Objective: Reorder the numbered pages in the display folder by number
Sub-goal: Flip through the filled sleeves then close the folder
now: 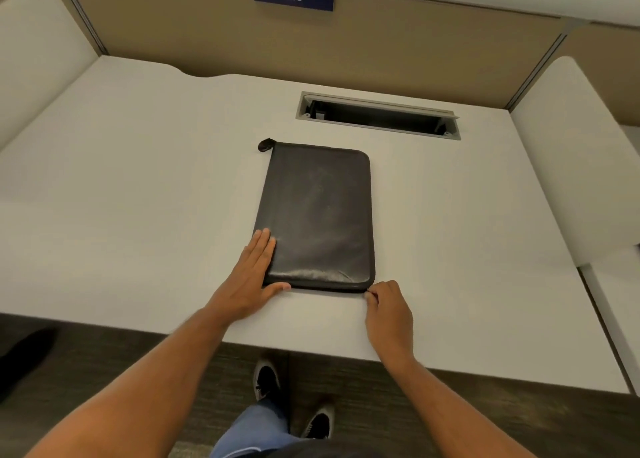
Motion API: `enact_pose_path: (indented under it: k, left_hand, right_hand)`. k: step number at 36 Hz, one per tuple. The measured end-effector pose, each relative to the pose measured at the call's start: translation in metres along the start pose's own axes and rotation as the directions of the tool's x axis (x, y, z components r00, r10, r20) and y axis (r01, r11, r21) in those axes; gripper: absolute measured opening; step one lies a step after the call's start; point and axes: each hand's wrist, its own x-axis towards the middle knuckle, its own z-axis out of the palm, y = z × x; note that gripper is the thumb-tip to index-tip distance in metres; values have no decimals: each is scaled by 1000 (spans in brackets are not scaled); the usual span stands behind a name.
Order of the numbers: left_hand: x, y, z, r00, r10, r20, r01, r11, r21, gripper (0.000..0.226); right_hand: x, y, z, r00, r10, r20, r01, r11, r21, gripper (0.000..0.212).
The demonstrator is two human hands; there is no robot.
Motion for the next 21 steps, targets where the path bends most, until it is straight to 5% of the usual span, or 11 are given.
enact_pose_path:
  k: [15,21]
  left_hand:
    - [1,-1,1,1000,1,8,-1,1000,-25,104]
    - [0,-1,-4,999,-35,31,40,984,-174,89]
  right_hand:
    - [-30,-53,53,964,-263,48,264,964,-36,22]
    - [-31,-82,77,929,-353,113,359,932,-40,23]
